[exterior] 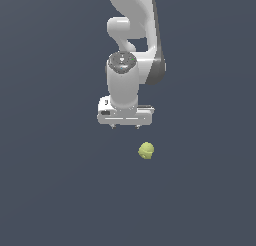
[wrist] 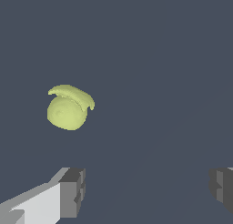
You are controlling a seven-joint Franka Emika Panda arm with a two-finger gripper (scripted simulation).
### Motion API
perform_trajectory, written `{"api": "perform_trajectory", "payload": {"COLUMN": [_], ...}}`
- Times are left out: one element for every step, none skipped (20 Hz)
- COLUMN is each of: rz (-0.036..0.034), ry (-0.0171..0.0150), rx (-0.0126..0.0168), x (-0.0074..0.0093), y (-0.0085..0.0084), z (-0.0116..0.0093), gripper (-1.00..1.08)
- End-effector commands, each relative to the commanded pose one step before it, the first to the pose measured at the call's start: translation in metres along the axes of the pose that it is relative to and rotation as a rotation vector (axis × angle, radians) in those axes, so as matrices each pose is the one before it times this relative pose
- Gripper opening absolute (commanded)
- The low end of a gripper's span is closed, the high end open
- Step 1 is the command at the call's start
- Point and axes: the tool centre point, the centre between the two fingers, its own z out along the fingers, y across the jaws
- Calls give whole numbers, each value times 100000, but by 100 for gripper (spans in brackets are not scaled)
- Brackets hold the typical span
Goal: Pick up the object and move it to a goal position.
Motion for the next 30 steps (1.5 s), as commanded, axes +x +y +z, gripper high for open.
{"api": "perform_trajectory", "payload": {"rz": [377, 384, 483, 577, 672, 768, 864, 960, 1062, 1158, 1254, 1355, 1451, 1554, 1653, 1756, 1858, 1954, 1980, 1978, 1978, 1971, 1891, 1788, 1685, 1581, 1478, 1377, 1273, 1172], "ry": [42, 17, 22, 27, 33, 38, 43, 48, 53, 58, 63, 69, 75, 81, 88, 94, 101, 108, 111, 113, 114, 115, 112, 108, 103, 97, 92, 86, 80, 74], "rx": [4, 0, -4, -10, -14, -17, -20, -21, -21, -22, -24, -26, -27, -28, -29, -29, -30, -30, -29, -27, -25, -23, -20, -18, -15, -13, -10, -8, -7, -5], "x": [58, 49, 61, 72, 83, 93, 102, 111, 119, 125, 131, 135, 138, 139, 139, 137, 132, 125, 112, 97, 82, 66, 49, 33, 19, 7, -3, -10, -17, -21], "y": [-98, -74, -93, -112, -132, -152, -172, -193, -216, -238, -261, -283, -309, -333, -359, -384, -411, -437, -447, -451, -453, -454, -438, -416, -392, -369, -346, -321, -298, -273], "z": [48, 57, 70, 82, 95, 109, 123, 138, 154, 169, 184, 200, 216, 233, 250, 267, 285, 303, 310, 312, 315, 317, 307, 292, 277, 262, 246, 230, 214, 198], "gripper": [100, 100, 100, 100, 100, 100, 100, 100, 100, 100, 100, 100, 100, 100, 100, 100, 100, 100, 100, 100, 100, 100, 100, 100, 100, 100, 100, 100, 100, 100]}}
